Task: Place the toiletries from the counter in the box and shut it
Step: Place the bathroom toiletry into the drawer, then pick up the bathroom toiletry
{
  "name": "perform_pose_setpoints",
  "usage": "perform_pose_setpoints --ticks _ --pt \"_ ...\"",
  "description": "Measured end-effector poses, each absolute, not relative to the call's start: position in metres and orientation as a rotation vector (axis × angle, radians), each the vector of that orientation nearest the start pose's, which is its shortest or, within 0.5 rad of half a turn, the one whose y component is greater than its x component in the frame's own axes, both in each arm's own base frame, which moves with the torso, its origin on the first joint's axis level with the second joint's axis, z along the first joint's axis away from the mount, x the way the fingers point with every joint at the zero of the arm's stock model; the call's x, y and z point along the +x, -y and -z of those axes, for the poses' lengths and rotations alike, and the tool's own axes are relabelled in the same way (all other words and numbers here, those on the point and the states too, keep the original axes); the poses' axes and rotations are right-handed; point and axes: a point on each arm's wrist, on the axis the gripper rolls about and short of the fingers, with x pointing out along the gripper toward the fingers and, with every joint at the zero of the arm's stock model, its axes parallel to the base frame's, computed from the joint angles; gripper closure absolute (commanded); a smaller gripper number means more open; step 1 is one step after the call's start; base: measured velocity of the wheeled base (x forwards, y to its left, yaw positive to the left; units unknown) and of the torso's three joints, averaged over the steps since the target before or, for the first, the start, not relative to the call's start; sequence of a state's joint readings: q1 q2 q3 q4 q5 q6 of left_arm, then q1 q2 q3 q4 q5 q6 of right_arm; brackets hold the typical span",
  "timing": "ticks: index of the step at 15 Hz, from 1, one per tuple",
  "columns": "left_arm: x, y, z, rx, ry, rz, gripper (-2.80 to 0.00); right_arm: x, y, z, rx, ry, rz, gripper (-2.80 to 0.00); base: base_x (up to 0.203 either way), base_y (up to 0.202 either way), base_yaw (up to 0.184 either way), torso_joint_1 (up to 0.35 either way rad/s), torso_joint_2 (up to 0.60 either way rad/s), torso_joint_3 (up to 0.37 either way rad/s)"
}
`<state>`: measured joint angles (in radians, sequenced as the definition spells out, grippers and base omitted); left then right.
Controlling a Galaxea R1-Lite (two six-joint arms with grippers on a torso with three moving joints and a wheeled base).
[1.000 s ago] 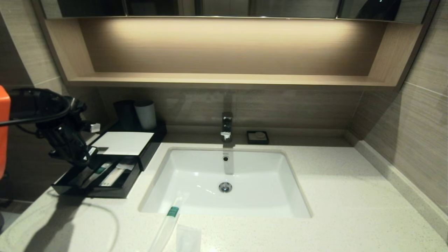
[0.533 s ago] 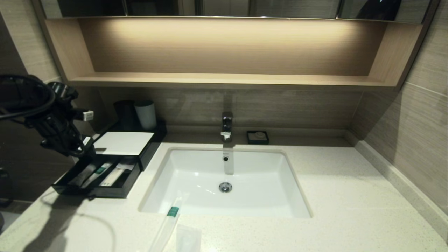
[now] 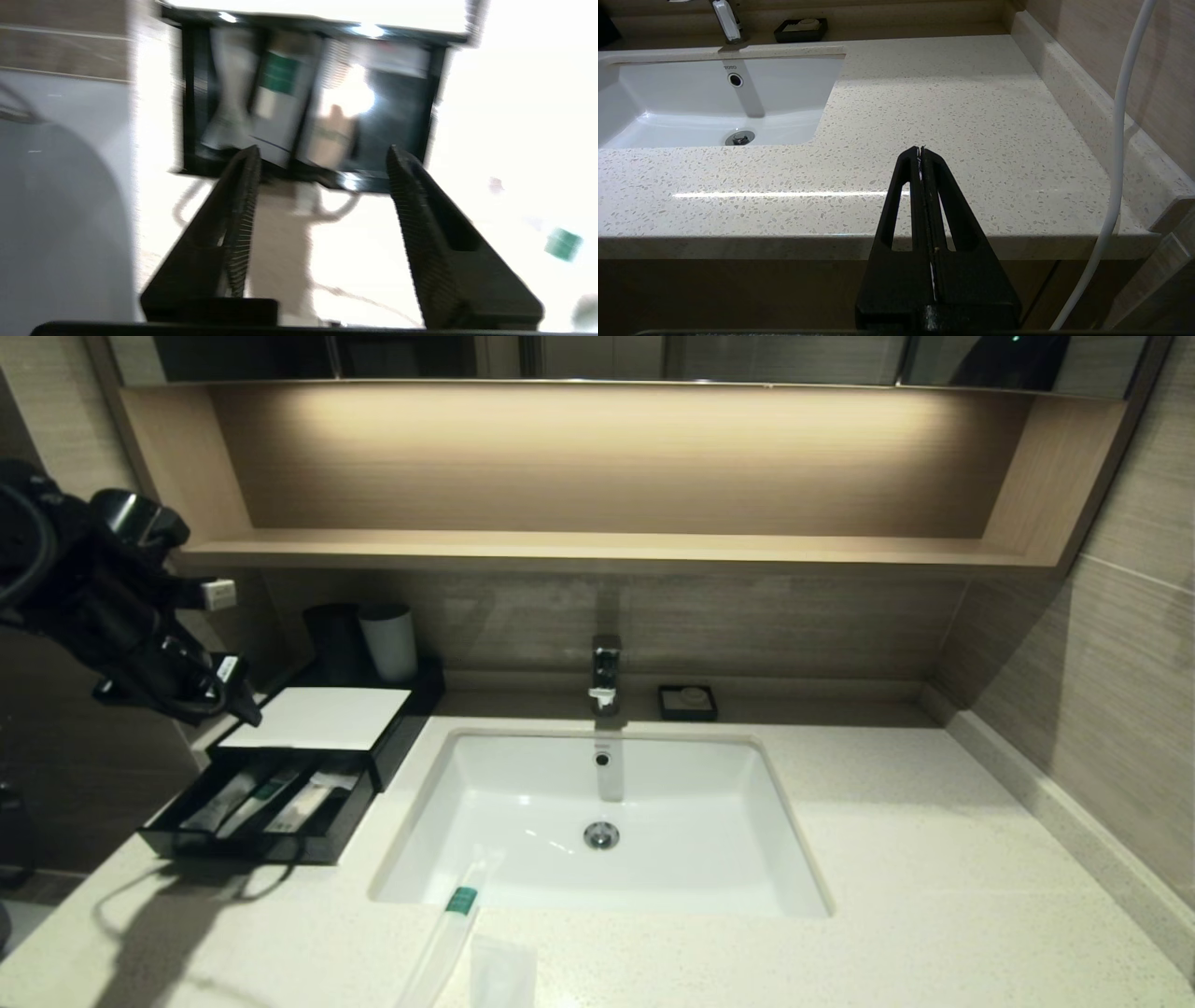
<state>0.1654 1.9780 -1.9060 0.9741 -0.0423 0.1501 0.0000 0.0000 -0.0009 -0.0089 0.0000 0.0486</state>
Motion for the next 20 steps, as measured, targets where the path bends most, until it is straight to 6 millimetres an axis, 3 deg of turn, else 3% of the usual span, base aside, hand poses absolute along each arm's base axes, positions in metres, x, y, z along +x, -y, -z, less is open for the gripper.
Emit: perform_pose_setpoints --ticks 4,6,9,13,20 --pt "0.302 -0.027 -0.273 -0.06 -1.098 0.172 0.0 -0.023 0.0 -0.077 0.049 0.009 0.0 0.0 0.0 0.0 0.0 0.0 0.0 0.0" --pt "0.281 -0.016 -0.274 -0.071 -1.127 0.248 0.0 -0.023 0.0 -0.077 0.049 0.009 0.0 0.0 0.0 0.0 0.0 0.0 0.0 0.0" --pt "0.247 0.005 -0.262 -0.042 -1.2 0.345 0.0 -0.023 0.0 -0.077 0.049 0.009 0.0 0.0 0.0 0.0 0.0 0.0 0.0 0.0" --pt "0.202 0.027 -0.231 0.015 -1.246 0.444 0.0 -0.023 0.0 -0.077 0.049 0.01 0.0 0.0 0.0 0.0 0.0 0.0 0.0 0.0" --pt "0.137 0.031 -0.205 0.087 -1.242 0.519 0.0 -0.023 0.0 -0.077 0.049 0.01 0.0 0.0 0.0 0.0 0.0 0.0 0.0 0.0"
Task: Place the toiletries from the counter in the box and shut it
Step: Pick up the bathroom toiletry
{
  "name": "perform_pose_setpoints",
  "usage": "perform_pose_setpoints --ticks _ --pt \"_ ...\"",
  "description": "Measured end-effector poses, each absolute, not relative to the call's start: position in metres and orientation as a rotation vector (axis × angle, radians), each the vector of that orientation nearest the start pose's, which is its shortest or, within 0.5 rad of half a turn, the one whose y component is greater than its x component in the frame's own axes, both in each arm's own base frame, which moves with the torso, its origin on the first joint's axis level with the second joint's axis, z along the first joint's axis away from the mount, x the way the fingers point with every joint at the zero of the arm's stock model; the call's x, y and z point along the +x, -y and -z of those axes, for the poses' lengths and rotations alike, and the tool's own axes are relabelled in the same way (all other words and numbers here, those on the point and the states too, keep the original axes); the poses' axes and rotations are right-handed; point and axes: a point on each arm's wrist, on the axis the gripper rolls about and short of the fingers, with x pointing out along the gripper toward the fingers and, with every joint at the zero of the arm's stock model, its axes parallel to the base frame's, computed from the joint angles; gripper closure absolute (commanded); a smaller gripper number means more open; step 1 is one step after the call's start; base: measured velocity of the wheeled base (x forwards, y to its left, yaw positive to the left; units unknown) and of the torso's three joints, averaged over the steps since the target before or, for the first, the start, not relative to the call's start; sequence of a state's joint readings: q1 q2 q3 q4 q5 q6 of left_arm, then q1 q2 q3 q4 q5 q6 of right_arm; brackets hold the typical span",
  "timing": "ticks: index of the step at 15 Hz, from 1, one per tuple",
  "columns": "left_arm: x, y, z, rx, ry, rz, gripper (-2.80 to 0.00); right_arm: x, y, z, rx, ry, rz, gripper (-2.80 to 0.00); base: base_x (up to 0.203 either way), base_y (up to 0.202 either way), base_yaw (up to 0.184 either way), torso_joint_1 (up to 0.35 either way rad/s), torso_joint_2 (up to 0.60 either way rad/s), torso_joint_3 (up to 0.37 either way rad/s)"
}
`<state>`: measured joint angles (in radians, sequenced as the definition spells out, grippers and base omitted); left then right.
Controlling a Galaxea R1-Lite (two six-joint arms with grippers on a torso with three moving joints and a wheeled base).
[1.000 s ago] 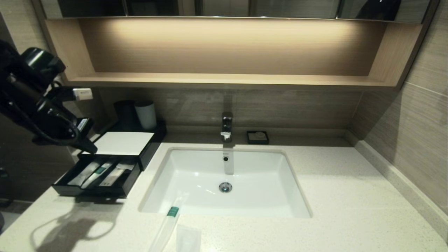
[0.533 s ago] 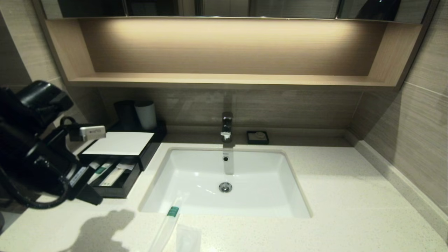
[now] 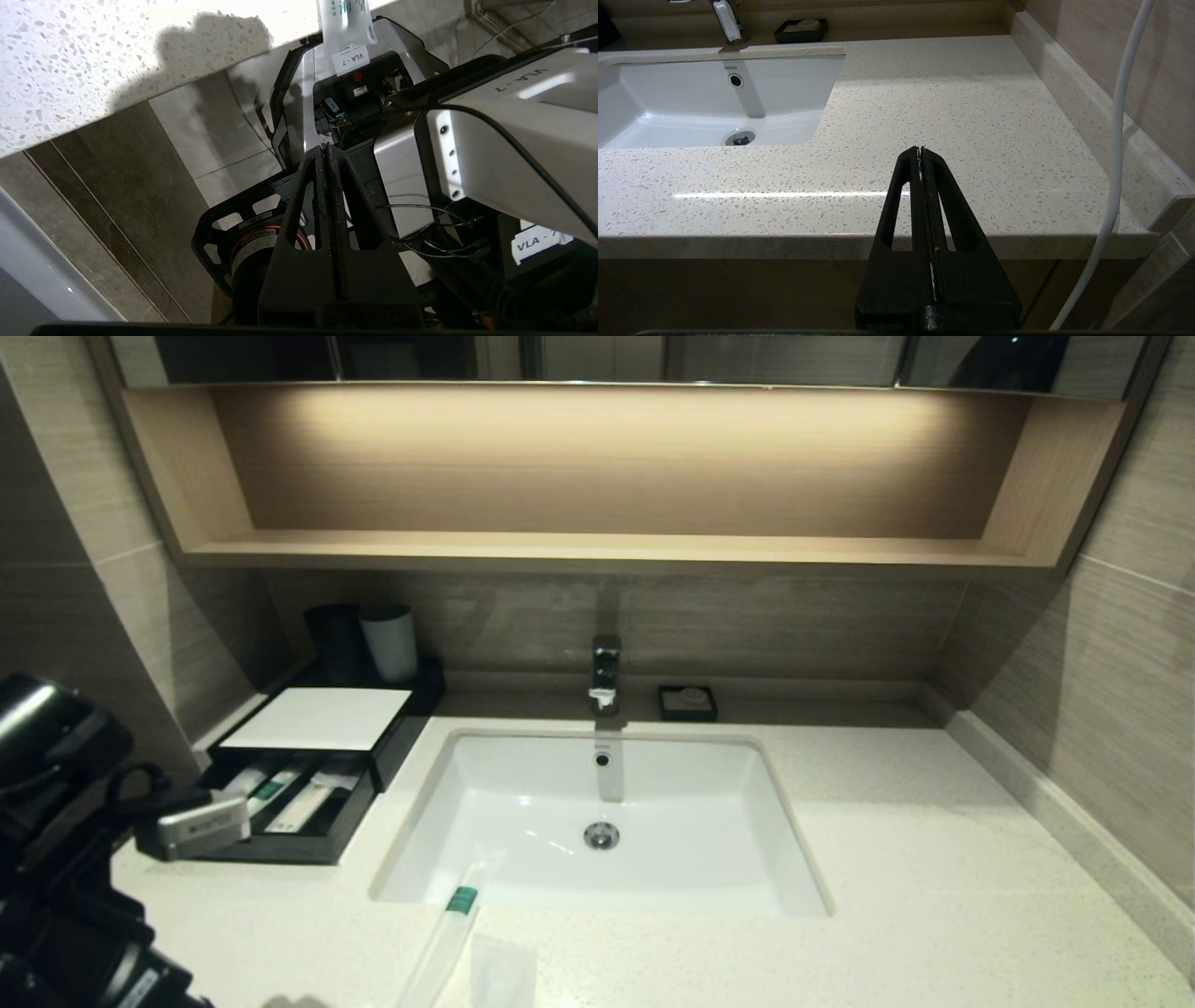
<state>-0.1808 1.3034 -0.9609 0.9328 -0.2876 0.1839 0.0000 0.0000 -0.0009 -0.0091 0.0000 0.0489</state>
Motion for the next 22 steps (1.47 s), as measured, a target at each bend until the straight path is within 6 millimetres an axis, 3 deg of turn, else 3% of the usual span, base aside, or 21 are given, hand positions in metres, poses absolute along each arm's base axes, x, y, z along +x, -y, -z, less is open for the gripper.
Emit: perform_pose_setpoints --ticks 6,12,16,22 --pt "0.115 0.033 -0.18 0.159 -1.18 0.574 0.0 -0.023 0.0 -0.076 0.049 0.009 0.0 0.0 0.0 0.0 0.0 0.0 0.0 0.0" --pt "0.092 0.034 -0.172 0.206 -1.138 0.639 0.0 -0.023 0.0 -0.077 0.049 0.01 0.0 0.0 0.0 0.0 0.0 0.0 0.0 0.0" --pt "0.103 0.038 -0.177 0.166 -1.113 0.613 0.0 -0.023 0.0 -0.077 0.049 0.009 0.0 0.0 0.0 0.0 0.0 0.0 0.0 0.0" --pt "0.146 0.056 -0.196 0.147 -1.228 0.572 0.0 -0.023 0.0 -0.076 0.049 0.009 0.0 0.0 0.0 0.0 0.0 0.0 0.0 0.0"
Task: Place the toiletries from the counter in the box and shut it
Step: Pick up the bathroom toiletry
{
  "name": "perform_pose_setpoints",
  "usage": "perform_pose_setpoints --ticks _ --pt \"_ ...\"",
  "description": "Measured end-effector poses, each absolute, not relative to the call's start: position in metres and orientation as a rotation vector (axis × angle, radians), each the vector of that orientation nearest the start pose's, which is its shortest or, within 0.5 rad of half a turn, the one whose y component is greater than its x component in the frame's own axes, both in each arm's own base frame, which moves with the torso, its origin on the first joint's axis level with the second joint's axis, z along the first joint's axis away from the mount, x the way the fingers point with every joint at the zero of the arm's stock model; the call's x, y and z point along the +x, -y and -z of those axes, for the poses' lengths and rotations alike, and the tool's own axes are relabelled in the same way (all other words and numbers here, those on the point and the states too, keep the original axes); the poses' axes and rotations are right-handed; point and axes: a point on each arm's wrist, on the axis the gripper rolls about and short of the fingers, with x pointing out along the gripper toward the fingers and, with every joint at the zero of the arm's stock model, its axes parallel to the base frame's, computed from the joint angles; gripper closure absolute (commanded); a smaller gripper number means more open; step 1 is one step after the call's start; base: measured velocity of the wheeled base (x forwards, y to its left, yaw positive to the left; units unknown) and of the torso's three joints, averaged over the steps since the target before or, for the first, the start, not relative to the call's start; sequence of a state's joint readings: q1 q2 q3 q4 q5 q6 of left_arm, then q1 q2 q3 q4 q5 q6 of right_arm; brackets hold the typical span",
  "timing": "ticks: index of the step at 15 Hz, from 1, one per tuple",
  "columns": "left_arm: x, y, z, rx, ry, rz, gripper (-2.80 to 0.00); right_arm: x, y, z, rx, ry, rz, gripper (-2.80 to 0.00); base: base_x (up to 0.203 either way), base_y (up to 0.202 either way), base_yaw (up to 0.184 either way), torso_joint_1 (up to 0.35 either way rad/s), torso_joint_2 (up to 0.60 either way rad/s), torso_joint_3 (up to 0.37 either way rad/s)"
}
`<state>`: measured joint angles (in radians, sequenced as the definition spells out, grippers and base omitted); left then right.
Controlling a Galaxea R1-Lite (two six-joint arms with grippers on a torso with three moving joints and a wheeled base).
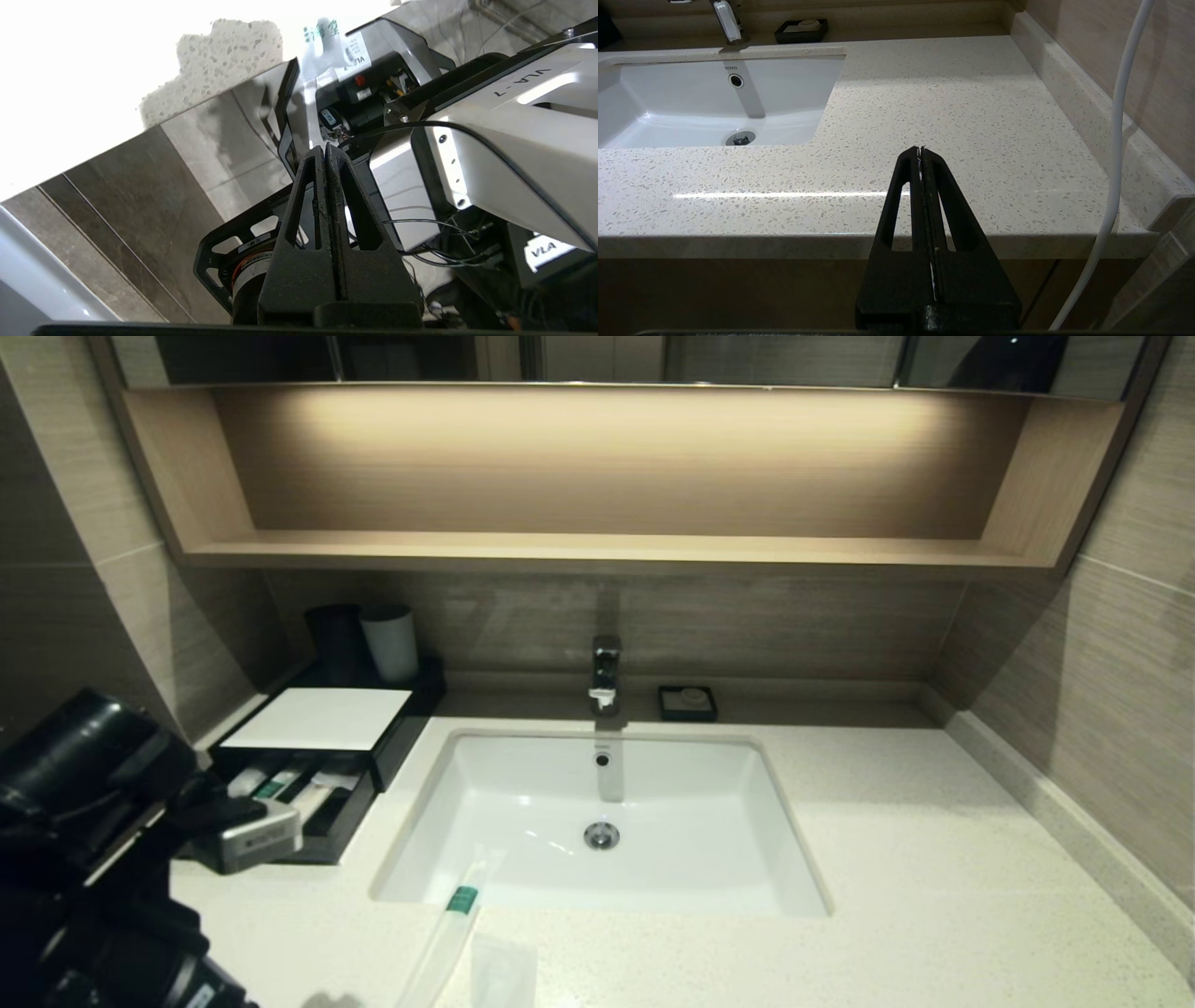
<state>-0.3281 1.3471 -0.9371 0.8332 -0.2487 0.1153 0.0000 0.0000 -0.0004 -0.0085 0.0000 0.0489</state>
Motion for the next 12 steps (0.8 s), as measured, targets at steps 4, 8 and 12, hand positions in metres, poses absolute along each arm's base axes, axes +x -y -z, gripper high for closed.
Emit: perform_pose_setpoints --ticks 4,8,12 --pt "0.175 0.079 -0.195 0.175 -1.287 0.548 0.0 -0.023 0.0 -0.077 0.049 0.009 0.0 0.0 0.0 0.0 0.0 0.0 0.0 0.0" --pt "0.201 0.097 -0.196 0.162 -1.302 0.527 0.0 -0.023 0.0 -0.077 0.049 0.009 0.0 0.0 0.0 0.0 0.0 0.0 0.0 0.0" --pt "0.227 0.109 -0.2 0.105 -1.326 0.46 0.0 -0.023 0.0 -0.077 0.049 0.009 0.0 0.0 0.0 0.0 0.0 0.0 0.0 0.0"
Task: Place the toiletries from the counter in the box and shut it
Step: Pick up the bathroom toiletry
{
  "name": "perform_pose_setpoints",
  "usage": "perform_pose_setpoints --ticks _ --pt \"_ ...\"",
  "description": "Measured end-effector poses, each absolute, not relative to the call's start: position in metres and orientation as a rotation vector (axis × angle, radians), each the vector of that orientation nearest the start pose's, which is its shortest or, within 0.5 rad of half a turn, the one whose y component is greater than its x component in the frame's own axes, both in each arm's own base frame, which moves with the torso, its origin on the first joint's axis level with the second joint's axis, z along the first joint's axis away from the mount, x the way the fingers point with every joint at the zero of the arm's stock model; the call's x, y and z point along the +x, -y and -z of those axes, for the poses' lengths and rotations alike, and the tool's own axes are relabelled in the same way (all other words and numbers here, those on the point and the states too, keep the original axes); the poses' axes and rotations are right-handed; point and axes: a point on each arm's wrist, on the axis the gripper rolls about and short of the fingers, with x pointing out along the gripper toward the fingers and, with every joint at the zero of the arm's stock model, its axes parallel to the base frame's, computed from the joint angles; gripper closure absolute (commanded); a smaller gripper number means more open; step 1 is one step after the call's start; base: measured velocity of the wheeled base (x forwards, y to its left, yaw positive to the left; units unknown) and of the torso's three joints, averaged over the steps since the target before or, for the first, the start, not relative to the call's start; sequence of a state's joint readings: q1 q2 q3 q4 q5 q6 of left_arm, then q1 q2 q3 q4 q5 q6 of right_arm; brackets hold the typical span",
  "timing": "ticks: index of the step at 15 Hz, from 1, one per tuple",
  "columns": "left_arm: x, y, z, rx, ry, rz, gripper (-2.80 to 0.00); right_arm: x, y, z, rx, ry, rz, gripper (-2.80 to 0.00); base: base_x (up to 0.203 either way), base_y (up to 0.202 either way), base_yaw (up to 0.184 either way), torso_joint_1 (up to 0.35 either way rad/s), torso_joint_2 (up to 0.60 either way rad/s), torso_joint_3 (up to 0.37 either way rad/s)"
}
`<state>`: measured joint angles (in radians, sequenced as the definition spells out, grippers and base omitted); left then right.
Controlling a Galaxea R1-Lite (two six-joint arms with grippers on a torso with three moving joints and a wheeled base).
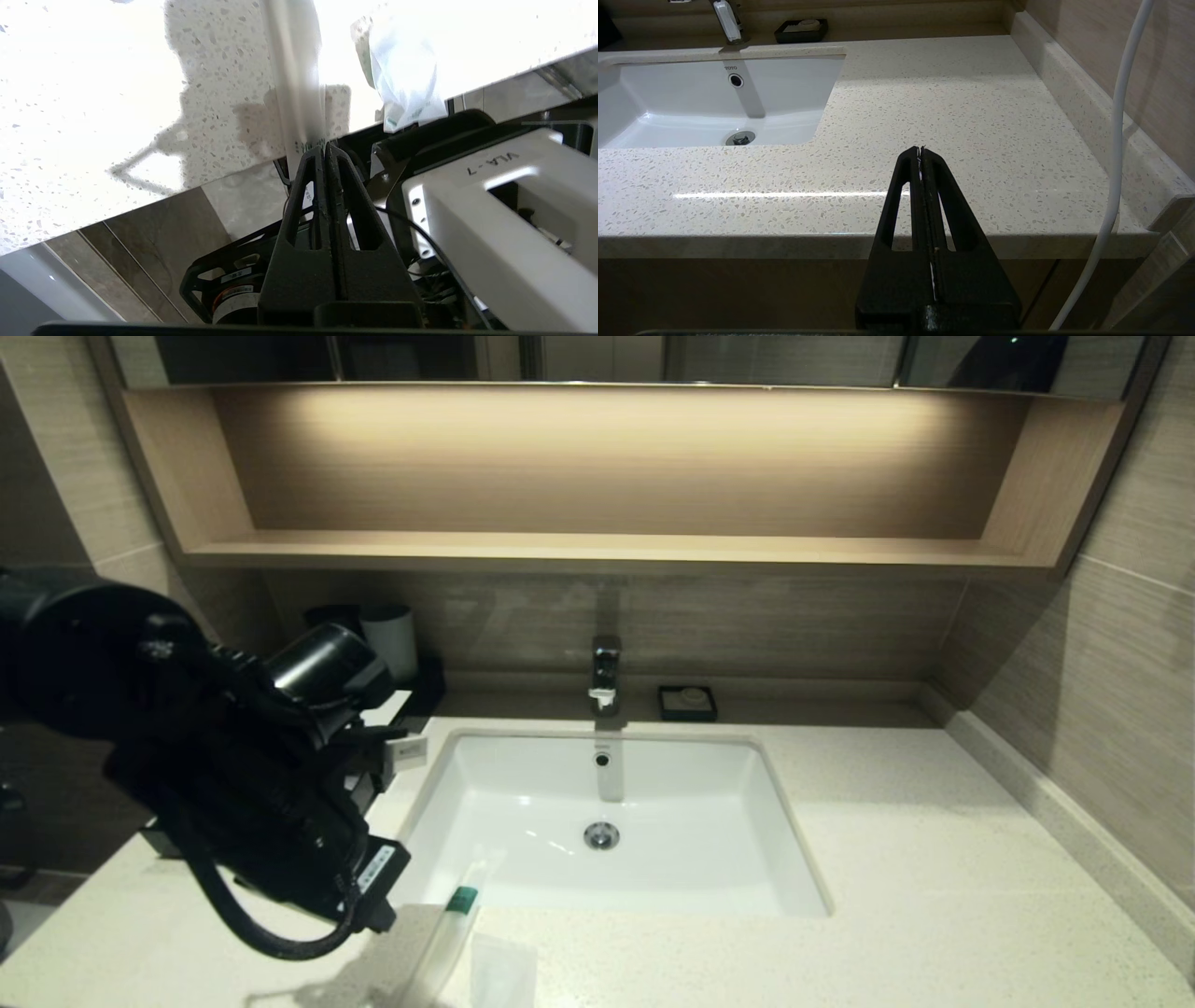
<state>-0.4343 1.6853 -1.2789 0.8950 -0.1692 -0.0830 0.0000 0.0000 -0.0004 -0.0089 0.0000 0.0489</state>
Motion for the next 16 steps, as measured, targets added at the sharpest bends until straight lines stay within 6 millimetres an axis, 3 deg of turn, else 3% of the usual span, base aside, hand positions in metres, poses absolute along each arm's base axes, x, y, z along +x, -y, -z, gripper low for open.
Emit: perform_pose_setpoints --ticks 9,16 --pt "0.282 0.135 -0.181 0.018 -1.381 0.354 0.0 -0.023 0.0 -0.077 0.049 0.009 0.0 0.0 0.0 0.0 0.0 0.0 0.0 0.0" --pt "0.306 0.152 -0.161 -0.001 -1.41 0.327 0.0 -0.023 0.0 -0.077 0.049 0.009 0.0 0.0 0.0 0.0 0.0 0.0 0.0 0.0"
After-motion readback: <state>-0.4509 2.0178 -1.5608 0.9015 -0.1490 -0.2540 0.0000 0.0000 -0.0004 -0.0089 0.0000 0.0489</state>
